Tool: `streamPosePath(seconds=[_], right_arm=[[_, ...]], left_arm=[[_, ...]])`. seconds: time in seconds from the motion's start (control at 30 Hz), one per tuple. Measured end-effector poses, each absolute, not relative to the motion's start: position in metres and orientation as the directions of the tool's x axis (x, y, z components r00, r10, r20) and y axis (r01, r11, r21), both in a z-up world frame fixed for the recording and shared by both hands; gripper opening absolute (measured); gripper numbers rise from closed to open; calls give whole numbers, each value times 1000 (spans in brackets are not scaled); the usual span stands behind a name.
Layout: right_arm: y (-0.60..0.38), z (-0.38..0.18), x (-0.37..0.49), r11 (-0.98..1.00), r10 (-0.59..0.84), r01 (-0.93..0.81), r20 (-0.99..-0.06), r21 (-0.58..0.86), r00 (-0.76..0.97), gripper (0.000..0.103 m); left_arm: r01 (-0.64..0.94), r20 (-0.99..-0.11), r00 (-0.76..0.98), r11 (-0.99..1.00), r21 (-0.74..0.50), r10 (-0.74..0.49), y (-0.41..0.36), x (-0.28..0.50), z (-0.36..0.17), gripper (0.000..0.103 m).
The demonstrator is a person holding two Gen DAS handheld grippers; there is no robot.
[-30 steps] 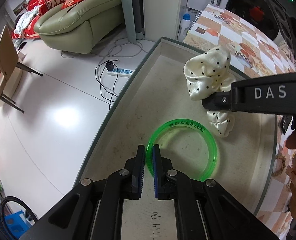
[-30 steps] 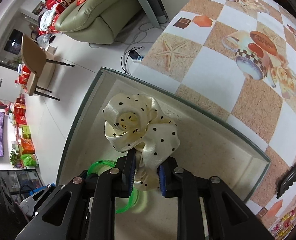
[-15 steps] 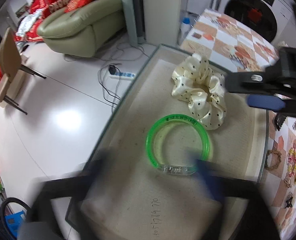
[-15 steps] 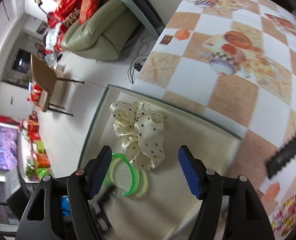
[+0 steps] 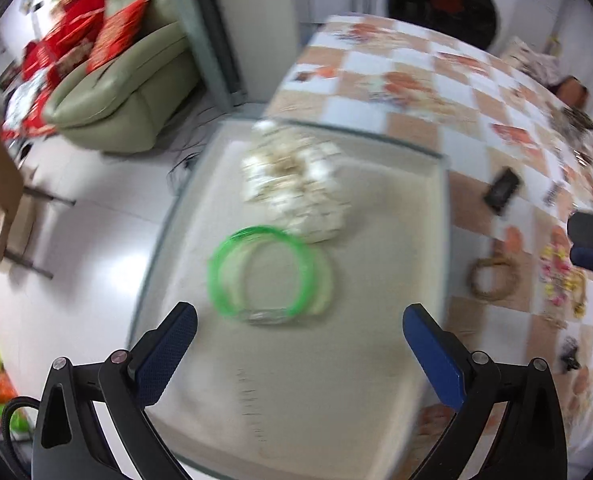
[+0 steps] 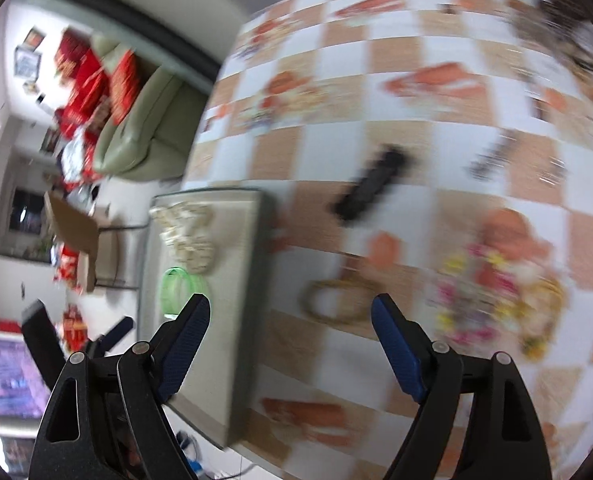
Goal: Organize jewelry
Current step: 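Grasp the black snap hair clip with the left tool while the right tool grasps the silver chain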
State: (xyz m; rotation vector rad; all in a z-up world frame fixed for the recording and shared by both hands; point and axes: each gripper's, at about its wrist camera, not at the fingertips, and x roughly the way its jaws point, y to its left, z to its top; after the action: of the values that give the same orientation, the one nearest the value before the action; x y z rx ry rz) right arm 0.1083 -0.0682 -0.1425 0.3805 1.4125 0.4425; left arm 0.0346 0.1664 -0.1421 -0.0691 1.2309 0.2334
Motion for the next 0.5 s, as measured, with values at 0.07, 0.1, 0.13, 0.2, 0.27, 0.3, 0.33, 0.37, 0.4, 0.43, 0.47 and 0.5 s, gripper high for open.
streamPosePath(seconds=[0.07, 0.1, 0.13, 0.2, 0.27, 0.3, 0.33, 0.37, 0.4, 0.43, 0.47, 0.5], right_arm=[[-96, -142, 103, 872, 488, -34, -863, 488, 129, 87], [-109, -143, 102, 876, 479, -18, -867, 481, 138, 87], [-123, -145, 100, 881, 468, 6, -871, 474, 153, 87], [-143, -147, 98, 883, 456, 35, -873, 468, 172, 87], [-163, -146, 95, 886, 441, 58, -876, 459, 194, 87], [-171, -145, 94, 889, 433, 66, -877, 454, 208, 87], [-181, -144, 93, 888, 426, 79, -875, 453, 232, 87], [-189, -143, 93, 888, 418, 92, -874, 450, 247, 87], [-195, -144, 95, 892, 407, 101, -881, 440, 243, 87], [-198, -146, 97, 900, 391, 107, -891, 422, 229, 87], [-202, -147, 98, 906, 376, 113, -899, 407, 223, 87], [-206, -149, 100, 913, 359, 122, -908, 390, 217, 87]], left_arm=[[-173, -937, 329, 983, 58, 113, 148, 44, -138, 103], [-150, -937, 336, 987, 50, 99, 140, 48, -137, 103], [-123, -936, 343, 991, 45, 85, 130, 53, -135, 103], [-73, -930, 361, 996, 44, 67, 108, 64, -134, 103], [-22, -925, 375, 999, 48, 52, 87, 76, -134, 103], [-1, -924, 380, 999, 49, 46, 78, 82, -133, 103], [20, -922, 385, 999, 50, 39, 70, 89, -133, 103], [42, -920, 392, 998, 51, 30, 62, 95, -132, 103], [60, -917, 398, 997, 53, 25, 55, 100, -132, 103], [78, -915, 404, 995, 59, 22, 49, 105, -132, 103], [94, -912, 408, 993, 68, 24, 42, 112, -133, 103], [106, -911, 411, 992, 70, 21, 37, 116, -134, 103]])
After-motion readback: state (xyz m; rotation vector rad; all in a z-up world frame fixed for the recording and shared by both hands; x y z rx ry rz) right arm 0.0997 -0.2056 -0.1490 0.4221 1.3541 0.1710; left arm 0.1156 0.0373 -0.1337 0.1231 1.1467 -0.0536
